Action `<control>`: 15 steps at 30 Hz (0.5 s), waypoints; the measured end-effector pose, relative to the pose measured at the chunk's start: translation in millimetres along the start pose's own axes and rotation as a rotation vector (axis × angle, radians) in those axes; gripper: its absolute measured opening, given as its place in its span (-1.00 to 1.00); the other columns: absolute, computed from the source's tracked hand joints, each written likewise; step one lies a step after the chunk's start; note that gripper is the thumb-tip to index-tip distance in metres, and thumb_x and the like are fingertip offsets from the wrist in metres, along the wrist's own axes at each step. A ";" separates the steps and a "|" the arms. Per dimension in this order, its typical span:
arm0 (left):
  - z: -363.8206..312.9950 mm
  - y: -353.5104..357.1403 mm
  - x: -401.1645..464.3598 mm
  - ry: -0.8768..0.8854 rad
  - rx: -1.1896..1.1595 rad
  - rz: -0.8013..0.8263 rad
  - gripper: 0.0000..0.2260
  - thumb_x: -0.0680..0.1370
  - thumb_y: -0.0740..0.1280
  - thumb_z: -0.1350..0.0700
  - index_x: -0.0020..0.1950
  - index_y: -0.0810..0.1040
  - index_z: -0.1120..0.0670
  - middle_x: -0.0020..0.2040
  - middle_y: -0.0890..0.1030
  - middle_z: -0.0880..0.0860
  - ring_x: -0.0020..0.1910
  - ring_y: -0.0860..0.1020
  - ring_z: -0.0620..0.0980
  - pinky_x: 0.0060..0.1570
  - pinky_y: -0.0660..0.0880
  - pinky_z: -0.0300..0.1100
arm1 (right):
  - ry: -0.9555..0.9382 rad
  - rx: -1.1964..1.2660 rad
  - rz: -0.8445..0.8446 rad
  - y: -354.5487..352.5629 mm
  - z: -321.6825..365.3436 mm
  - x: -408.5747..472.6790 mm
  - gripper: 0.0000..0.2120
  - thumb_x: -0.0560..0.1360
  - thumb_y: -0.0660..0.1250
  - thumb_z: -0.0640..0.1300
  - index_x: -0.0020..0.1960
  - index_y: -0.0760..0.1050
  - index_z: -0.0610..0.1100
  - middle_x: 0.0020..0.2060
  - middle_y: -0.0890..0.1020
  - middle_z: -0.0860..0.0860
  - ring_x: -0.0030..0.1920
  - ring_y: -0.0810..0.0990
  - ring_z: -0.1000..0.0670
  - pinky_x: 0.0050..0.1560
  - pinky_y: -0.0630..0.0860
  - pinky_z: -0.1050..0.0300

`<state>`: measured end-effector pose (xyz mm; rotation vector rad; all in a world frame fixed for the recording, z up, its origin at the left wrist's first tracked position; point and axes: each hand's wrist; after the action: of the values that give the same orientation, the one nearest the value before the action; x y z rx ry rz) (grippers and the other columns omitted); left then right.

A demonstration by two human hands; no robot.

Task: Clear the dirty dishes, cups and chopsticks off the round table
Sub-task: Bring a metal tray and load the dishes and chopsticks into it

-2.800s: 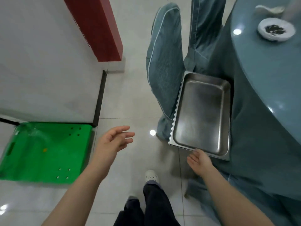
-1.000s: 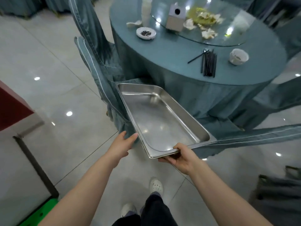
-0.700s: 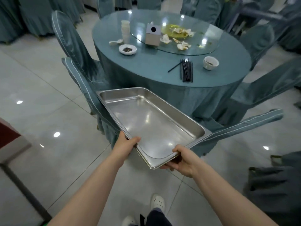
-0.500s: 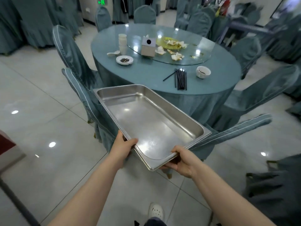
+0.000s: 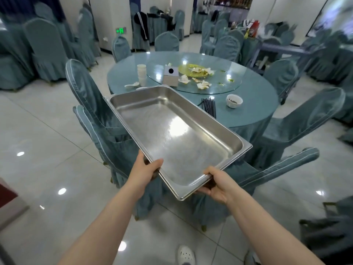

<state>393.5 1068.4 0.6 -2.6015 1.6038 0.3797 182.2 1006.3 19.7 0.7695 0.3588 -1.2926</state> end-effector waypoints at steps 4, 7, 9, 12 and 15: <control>-9.9 11.6 26.5 0.005 -0.006 0.002 -0.68 0.50 0.41 0.13 0.12 0.42 -0.20 0.02 0.61 0.04 -0.03 0.62 0.05 -0.03 0.61 0.00 | -0.023 0.005 0.011 1.2 20.2 19.0 -0.81 0.47 0.17 -0.37 0.03 0.47 -0.26 -0.19 0.62 -0.20 -0.34 0.67 -0.15 -0.44 0.59 -0.01; -16.6 24.2 54.5 -0.003 -0.042 0.040 -0.66 0.50 0.41 0.15 0.16 0.43 -0.18 0.04 0.62 0.04 -0.01 0.63 0.06 -0.04 0.62 -0.05 | -0.029 0.007 0.012 -1.1 41.3 43.1 -0.83 0.48 0.16 -0.37 0.02 0.46 -0.27 -0.18 0.60 -0.21 -0.30 0.65 -0.18 -0.44 0.59 -0.02; -22.2 33.2 75.3 0.001 -0.049 0.052 -0.67 0.50 0.41 0.15 0.15 0.44 -0.19 0.05 0.62 0.02 -0.02 0.64 0.04 -0.08 0.63 -0.09 | -0.026 0.018 0.018 -2.1 57.6 61.3 -0.84 0.48 0.16 -0.37 0.00 0.47 -0.27 -0.19 0.61 -0.21 -0.26 0.64 -0.19 -0.43 0.59 -0.04; -33.4 52.7 116.8 0.005 -0.046 0.058 -0.65 0.50 0.40 0.15 0.17 0.43 -0.20 0.07 0.62 0.04 0.02 0.63 0.10 0.01 0.61 0.05 | -0.028 0.029 0.028 -4.3 88.2 97.3 -0.85 0.47 0.17 -0.38 -0.01 0.48 -0.29 -0.21 0.63 -0.22 -0.29 0.66 -0.19 -0.43 0.59 -0.04; -49.2 79.1 160.7 0.026 -0.043 0.064 -0.63 0.51 0.39 0.17 0.19 0.43 -0.21 0.07 0.61 0.08 0.02 0.63 0.13 0.04 0.58 0.13 | -0.045 0.042 0.038 -9.5 125.1 137.1 -0.83 0.47 0.20 -0.38 0.04 0.47 -0.30 -0.22 0.66 -0.22 -0.26 0.67 -0.20 -0.40 0.60 -0.05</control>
<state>400.8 883.3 15.6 -2.6019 1.7089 0.3911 187.8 820.6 17.6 0.7781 0.2807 -1.2833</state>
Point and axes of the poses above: each hand's wrist, its own x-axis towards the middle knuckle, its own y-axis out of the palm, z = x × y
